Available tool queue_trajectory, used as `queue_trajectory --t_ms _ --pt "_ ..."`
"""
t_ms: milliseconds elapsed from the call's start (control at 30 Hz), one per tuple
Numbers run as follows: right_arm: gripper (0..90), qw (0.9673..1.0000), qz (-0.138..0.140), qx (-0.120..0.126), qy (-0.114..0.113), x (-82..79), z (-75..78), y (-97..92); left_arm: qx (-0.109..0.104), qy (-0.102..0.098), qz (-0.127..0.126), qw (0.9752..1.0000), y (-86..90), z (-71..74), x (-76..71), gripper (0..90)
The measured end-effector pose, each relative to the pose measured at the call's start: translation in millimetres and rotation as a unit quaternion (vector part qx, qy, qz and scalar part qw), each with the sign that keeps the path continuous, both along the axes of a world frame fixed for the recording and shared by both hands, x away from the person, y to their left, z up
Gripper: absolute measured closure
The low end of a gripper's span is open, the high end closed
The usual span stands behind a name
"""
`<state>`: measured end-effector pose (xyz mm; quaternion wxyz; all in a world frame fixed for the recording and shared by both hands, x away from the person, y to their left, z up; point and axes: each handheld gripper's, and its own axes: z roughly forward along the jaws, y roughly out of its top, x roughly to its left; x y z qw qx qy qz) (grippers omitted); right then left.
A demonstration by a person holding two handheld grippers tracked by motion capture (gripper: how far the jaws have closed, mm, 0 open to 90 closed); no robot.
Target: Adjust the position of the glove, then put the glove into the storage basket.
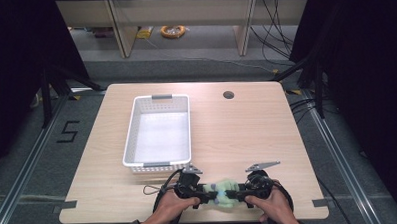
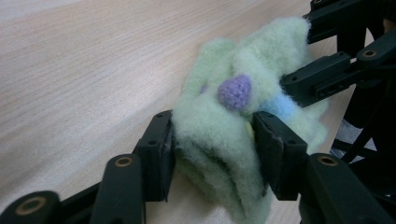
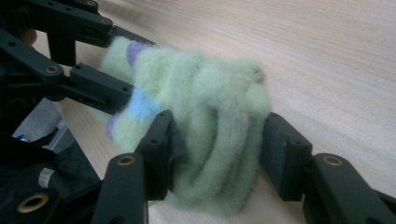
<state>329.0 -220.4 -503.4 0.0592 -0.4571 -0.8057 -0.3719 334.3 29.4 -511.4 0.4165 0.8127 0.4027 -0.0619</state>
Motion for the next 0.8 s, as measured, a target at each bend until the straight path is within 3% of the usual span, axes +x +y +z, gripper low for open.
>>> queue_trajectory --t_ms 133,233,400,500,567,667,700,733,800 --pt "59.3 0.9997 0.008 0.022 0.007 2.5 -3.6 -2.4 -0.001 -0.01 -0.005 0.9999 -0.1 -0.9 -0.9 58.1" --pt "61.1 0.9997 0.011 0.023 0.003 2.2 -3.9 -2.0 -0.003 -0.011 -0.005 0.9999 0.0 -0.3 -1.4 61.2" --pt "63.9 0.9998 0.012 0.016 -0.008 0.2 -1.9 -0.9 0.001 -0.032 -0.004 0.9995 -1.3 0.7 -4.8 65.7" --pt "64.2 0.9997 0.013 0.018 -0.009 -1.1 -1.1 -0.3 -0.003 -0.032 -0.011 0.9994 -0.5 0.5 -4.3 66.3" --pt "64.3 0.9996 0.008 0.028 0.003 -3.1 0.1 0.9 -0.009 -0.032 -0.009 0.9994 -0.2 0.8 -4.3 66.7" --pt "64.6 0.9997 0.012 0.016 -0.016 -3.0 1.5 -0.4 -0.007 -0.035 -0.012 0.9993 0.3 3.1 -5.5 67.6" --pt "64.7 0.9997 0.01 0.021 -0.006 -4.4 2.6 0.5 -0.007 -0.035 -0.012 0.9993 0.3 3.1 -5.5 67.7" --pt "64.7 0.9995 0.015 0.016 -0.02 -3.2 1.8 -0.6 -0.005 -0.037 -0.011 0.9992 0.1 4.6 -6.0 67.8" --pt "64.9 0.9995 0.016 0.021 -0.018 -4.0 2.3 -0.7 -0.006 -0.036 -0.013 0.9993 0.5 4.5 -6.0 67.8"
